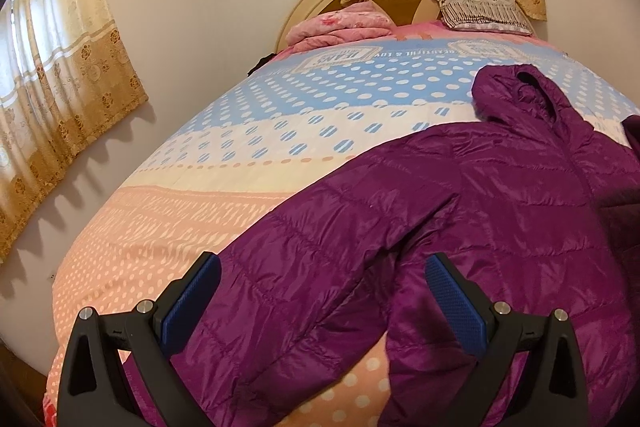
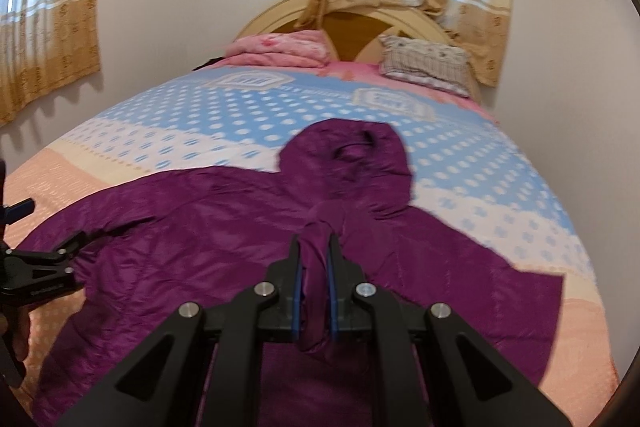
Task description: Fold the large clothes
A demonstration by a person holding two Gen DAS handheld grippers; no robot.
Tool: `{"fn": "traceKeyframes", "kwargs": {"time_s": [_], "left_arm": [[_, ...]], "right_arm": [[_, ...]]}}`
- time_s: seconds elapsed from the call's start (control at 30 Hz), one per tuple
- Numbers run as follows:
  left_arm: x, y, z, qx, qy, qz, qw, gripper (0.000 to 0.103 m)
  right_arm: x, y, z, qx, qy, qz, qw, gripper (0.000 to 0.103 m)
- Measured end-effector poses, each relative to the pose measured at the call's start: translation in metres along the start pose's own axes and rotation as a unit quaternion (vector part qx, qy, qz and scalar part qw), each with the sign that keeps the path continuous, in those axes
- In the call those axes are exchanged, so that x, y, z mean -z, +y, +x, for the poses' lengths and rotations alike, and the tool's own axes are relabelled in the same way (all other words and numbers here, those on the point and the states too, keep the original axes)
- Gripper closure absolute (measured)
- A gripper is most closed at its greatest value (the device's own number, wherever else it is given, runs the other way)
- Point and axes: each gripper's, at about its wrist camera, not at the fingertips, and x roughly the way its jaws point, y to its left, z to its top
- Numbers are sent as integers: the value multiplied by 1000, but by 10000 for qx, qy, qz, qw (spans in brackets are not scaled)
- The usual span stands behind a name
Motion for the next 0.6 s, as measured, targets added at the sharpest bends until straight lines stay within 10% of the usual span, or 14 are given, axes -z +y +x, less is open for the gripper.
{"fn": "traceKeyframes", "kwargs": {"time_s": [0.33, 0.4, 0.43, 0.6], "left_arm": [[1, 0, 3, -199, 74, 85, 9997, 1], [1, -2, 1, -209, 81, 130, 9997, 1], [1, -3, -2, -213, 53, 158, 9996, 1], [-10, -8, -13, -246, -87, 160, 9995, 1]], "right_arm": [[25, 63, 39, -699, 509, -222, 9960, 88], [32, 64, 48, -777, 762, -252, 9937, 60], [35, 61, 47, -846, 836, -185, 9927, 26], [34, 27, -6, -1037, 531, -75, 9932, 24]]}}
